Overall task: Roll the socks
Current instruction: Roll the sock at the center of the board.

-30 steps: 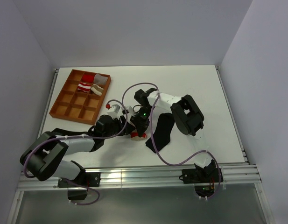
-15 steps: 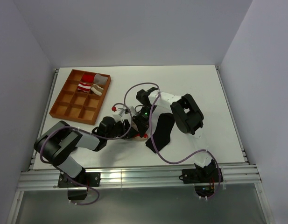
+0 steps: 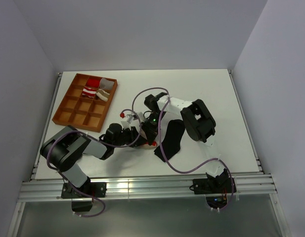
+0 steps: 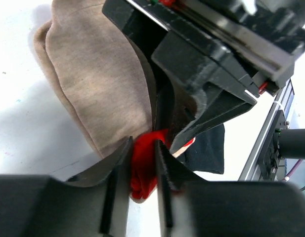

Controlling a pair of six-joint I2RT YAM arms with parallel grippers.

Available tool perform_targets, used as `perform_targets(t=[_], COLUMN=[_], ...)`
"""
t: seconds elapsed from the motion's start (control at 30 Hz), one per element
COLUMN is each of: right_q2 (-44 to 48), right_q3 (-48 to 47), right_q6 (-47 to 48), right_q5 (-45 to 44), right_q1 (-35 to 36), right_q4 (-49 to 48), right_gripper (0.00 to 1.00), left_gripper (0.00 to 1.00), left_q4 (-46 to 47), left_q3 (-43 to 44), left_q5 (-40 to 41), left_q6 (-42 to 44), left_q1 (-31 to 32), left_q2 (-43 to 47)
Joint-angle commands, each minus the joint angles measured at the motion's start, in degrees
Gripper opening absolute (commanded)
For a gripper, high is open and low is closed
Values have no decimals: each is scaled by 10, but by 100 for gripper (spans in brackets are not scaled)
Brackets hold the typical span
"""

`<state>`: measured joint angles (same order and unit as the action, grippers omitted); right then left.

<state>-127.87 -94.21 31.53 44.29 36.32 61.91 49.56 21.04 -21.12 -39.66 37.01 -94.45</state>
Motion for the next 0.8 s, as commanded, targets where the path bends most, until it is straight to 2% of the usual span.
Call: perform_targets(t=[0.0,0.1,0.2,0.27,0.5,0.77], right_q2=[2,14,33,46,92,162], right_q3=[10,18,26,32,55,98], right_q6=[-13,-18,-23,-28,-41,-43], right_q5=[-59,-65,-75,-83,-77,-69], right_q1=[-7,-7,-7,-7,-19,-52], right_q4=[-57,-71,-85,-95,-110,-116], right_gripper=[20,31,47,53,61,62], left_gripper=[22,10,1,0,0,0], left_q4=[-15,-56,-112,-142,-191,-218], left_q3=[16,30,50,64,79,102], left_q5=[-16,6,36,55,96,108], left_q6=[5,3,3,-1,-18,-24], left_q1=[5,10,11,12,13,13], left_q2=[-13,-17,-27,-32,-41,-63])
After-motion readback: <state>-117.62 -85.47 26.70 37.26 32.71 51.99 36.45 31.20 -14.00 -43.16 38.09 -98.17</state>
